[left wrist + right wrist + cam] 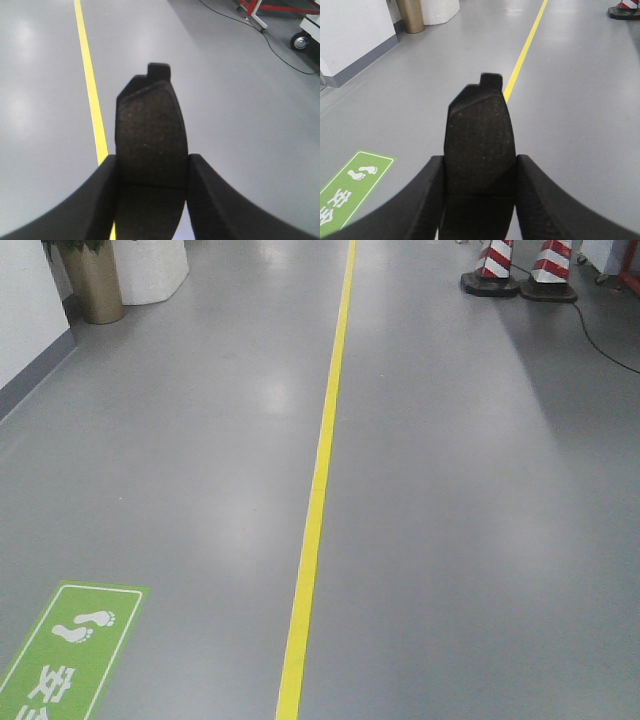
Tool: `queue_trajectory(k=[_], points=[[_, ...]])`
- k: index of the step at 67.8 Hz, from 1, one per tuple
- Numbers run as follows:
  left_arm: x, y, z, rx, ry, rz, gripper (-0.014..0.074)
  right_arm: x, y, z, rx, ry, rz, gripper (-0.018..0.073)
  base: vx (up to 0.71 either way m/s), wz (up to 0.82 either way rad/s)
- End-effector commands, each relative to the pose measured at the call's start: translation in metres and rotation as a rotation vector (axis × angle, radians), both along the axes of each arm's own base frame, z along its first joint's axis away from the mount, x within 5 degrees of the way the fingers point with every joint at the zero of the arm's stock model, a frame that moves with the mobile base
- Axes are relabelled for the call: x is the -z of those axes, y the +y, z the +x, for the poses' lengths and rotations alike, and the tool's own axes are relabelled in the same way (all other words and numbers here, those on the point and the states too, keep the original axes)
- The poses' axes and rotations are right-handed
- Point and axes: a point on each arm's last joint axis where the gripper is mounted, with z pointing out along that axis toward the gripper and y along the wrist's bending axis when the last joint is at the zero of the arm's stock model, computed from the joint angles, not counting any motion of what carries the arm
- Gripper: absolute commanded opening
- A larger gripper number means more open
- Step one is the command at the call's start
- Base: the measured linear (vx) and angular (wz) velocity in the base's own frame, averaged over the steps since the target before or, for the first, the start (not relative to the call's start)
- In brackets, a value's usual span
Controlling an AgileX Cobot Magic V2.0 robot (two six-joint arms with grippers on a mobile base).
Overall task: Move and align brake pads A on conveyor
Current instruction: 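Drive forward along the yellow floor line holding both pads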
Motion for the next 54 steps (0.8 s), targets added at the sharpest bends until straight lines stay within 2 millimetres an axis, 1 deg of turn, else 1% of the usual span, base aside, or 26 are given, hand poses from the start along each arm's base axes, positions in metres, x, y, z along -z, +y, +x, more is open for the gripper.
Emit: queue_trajectory(k=[1, 26, 54], points=[[-0.0165, -0.0021, 0.0019, 0.01, -0.097, -0.058, -0.0006, -0.0177, 0.0011, 0.0016, -0.013, -0.12, 0.011, -0.0004, 0.18, 0.15], [-0.0165, -0.0021, 0.0019, 0.01, -0.097, -0.058, -0.0006, -0.0177, 0.0011, 0.0016, -0.013, -0.12, 0.011, -0.0004, 0.27, 0.05], [-0.0165, -0.0021, 0.0019, 0.01, -0.096, -0.058, -0.0006, -0.0177, 0.0012, 0.0016, -0.014, -0.12, 0.012, -0.0004, 0.48, -0.16]])
